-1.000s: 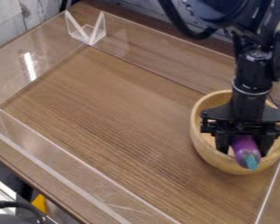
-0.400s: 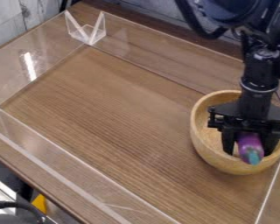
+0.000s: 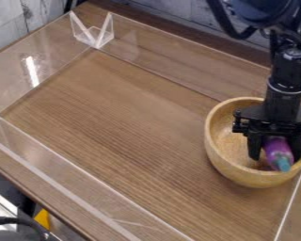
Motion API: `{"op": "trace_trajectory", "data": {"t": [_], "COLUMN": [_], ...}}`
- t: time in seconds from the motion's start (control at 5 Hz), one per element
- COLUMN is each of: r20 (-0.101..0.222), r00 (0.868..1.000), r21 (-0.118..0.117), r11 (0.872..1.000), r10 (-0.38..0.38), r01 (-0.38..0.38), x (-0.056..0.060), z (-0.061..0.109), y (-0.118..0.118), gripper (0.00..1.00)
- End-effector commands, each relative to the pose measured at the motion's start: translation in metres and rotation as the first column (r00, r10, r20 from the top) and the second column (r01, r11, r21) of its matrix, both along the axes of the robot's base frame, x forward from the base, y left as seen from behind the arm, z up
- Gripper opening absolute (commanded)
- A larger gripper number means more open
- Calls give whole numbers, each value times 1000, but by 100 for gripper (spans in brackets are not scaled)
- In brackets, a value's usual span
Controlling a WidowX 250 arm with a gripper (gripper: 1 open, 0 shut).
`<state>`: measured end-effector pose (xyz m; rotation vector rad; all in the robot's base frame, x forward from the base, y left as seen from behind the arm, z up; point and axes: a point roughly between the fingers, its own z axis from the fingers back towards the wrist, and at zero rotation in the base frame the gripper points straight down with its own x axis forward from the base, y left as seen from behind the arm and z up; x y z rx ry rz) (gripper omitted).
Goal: Put the purple eggplant in the brown bowl
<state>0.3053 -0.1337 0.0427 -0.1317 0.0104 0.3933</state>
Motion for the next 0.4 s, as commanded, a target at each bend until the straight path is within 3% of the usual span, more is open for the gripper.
{"op": "trace_trajectory", "data": {"t": [0.0,0.2], "r20": [54,53], "r00": [998,999], "r21": [-17,-16], "r11": [999,1000], "r10": [28,0], "r01": [-27,1], "x": [18,18], "z": [15,5], "y": [4,3], "gripper": [0,0]}}
